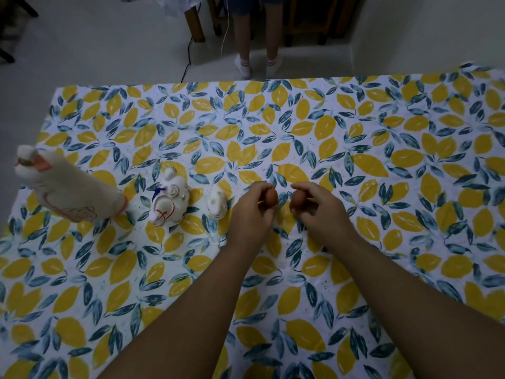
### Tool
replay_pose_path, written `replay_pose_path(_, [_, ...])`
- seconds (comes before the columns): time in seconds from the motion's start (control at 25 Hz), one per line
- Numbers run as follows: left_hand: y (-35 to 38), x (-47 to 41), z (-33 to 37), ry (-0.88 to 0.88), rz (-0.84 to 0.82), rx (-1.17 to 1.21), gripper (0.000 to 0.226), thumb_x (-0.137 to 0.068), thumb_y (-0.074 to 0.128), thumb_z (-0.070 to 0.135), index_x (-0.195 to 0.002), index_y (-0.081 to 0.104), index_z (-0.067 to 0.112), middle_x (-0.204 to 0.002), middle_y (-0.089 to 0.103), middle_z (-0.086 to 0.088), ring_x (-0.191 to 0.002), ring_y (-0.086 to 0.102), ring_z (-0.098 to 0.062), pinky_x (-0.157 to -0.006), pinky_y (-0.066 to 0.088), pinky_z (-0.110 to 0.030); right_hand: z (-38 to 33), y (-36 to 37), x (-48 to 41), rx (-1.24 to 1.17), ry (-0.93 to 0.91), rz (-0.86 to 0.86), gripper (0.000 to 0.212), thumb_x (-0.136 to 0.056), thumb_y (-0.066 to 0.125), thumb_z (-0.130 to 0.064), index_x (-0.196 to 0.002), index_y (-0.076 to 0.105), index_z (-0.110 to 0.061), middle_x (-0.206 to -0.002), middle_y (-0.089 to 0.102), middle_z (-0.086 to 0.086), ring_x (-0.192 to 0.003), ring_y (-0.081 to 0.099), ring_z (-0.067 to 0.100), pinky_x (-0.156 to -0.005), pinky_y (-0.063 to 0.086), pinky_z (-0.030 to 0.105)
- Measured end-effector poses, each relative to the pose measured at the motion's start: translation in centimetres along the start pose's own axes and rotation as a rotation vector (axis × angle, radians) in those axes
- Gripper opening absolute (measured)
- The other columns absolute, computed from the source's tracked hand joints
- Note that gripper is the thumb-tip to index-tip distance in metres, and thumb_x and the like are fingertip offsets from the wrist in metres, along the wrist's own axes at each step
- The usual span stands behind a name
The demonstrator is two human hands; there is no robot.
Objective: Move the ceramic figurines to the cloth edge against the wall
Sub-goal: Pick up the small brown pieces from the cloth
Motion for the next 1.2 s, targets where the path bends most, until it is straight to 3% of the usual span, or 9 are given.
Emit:
replay_pose_path(0.12, [0.3, 0.3, -0.6, -0.016, -0.015, 0.008, 0.032, -0.088, 0.072, 0.014, -0.113, 0.057, 0.026, -0.101, 0.065, 0.006, -0.089, 0.063, -0.008, -0.071, 0.056, -0.037, 0.9, 0.3, 0.2, 0.072, -0.027, -0.025, 0.054, -0.088, 0.068, 0.004, -0.131, 0.064, -0.028, -0.130, 0.065, 0.005, -0.116, 0.063, 0.023, -0.095, 0.057, 0.042])
replay_pose_path(0.4, [0.6, 0.1, -0.7, -0.045, -0.004, -0.033, 0.028, -0.081, 0.080, 0.020, -0.103, 0.063, 0.019, -0.093, 0.069, 0.000, -0.086, 0.066, -0.017, -0.072, 0.056, -0.042, 1.5, 0.1, -0.1, 0.070, 0.023, -0.042, 0.063, -0.088, 0.072, 0.001, -0.139, 0.059, -0.034, -0.132, 0.066, 0.009, -0.120, 0.065, 0.025, -0.096, 0.057, 0.046])
replay_pose_path(0.64, [0.5, 0.7, -0.2, -0.016, 0.041, -0.112, 0.027, -0.081, 0.079, 0.019, -0.105, 0.067, 0.017, -0.093, 0.070, 0.000, -0.083, 0.061, -0.015, -0.068, 0.051, -0.035, 1.2, 0.2, 0.4, 0.151, -0.008, 0.025, 0.040, -0.086, 0.077, -0.006, -0.121, 0.067, -0.022, -0.110, 0.071, 0.012, -0.101, 0.066, 0.033, -0.084, 0.058, 0.051])
replay_pose_path(0.76, [0.7, 0.4, -0.2, -0.019, 0.025, -0.153, 0.028, -0.082, 0.079, 0.020, -0.107, 0.066, 0.016, -0.093, 0.069, -0.003, -0.084, 0.062, -0.021, -0.066, 0.047, -0.032, 0.8, 0.3, 0.7, 0.192, -0.030, 0.048, 0.039, -0.086, 0.078, -0.006, -0.119, 0.066, -0.023, -0.107, 0.071, 0.011, -0.096, 0.067, 0.032, -0.078, 0.058, 0.045])
replay_pose_path(0.88, [0.8, 0.5, -0.1, -0.083, -0.022, -0.132, 0.055, -0.082, 0.078, 0.020, -0.132, 0.056, 0.013, -0.118, 0.068, -0.009, -0.107, 0.063, -0.027, -0.082, 0.053, -0.038, 0.1, 0.4, 1.0, 0.136, 0.022, -0.027, 0.064, -0.084, 0.084, -0.020, -0.141, 0.055, -0.024, -0.134, 0.063, 0.008, -0.118, 0.062, 0.025, -0.090, 0.052, 0.034])
replay_pose_path(0.96, [0.3, 1.5, 0.5, -0.082, -0.020, -0.115, 0.070, -0.084, 0.077, 0.025, -0.145, 0.045, 0.013, -0.136, 0.059, -0.008, -0.124, 0.055, -0.023, -0.097, 0.049, -0.038, -0.7, 0.0, 1.8, 0.151, 0.038, -0.046, 0.073, -0.087, 0.079, -0.036, -0.150, 0.044, -0.023, -0.149, 0.051, 0.004, -0.135, 0.050, 0.023, -0.105, 0.048, 0.041])
replay_pose_path(1.04, [-1.4, 3.2, 1.7, 0.004, 0.048, -0.145, 0.067, -0.089, 0.072, 0.032, -0.146, 0.043, 0.014, -0.144, 0.053, -0.005, -0.134, 0.044, -0.017, -0.106, 0.039, -0.032, -2.3, -0.7, 2.9, 0.296, -0.020, -0.007, 0.069, -0.094, 0.067, -0.045, -0.153, 0.041, -0.022, -0.159, 0.042, 0.001, -0.148, 0.035, 0.022, -0.116, 0.038, 0.047])
replay_pose_path(1.2, [-7.4, 6.3, 3.2, 0.117, 0.166, -0.317, 0.059, -0.098, 0.053, 0.040, -0.149, 0.039, 0.015, -0.156, 0.040, -0.004, -0.148, 0.024, -0.017, -0.119, 0.023, -0.037, -8.4, 1.3, 4.8, 0.532, -0.182, -0.032, 0.064, -0.102, 0.044, -0.053, -0.158, 0.035, -0.023, -0.168, 0.028, -0.001, -0.157, 0.016, 0.020, -0.125, 0.018, 0.048])
Point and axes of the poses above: each hand's wrist, its own x-axis away from the middle knuckle, its own y-axis out of the palm, z = x × y, the point moved 6 cm from there along -x, towards the middle knuckle
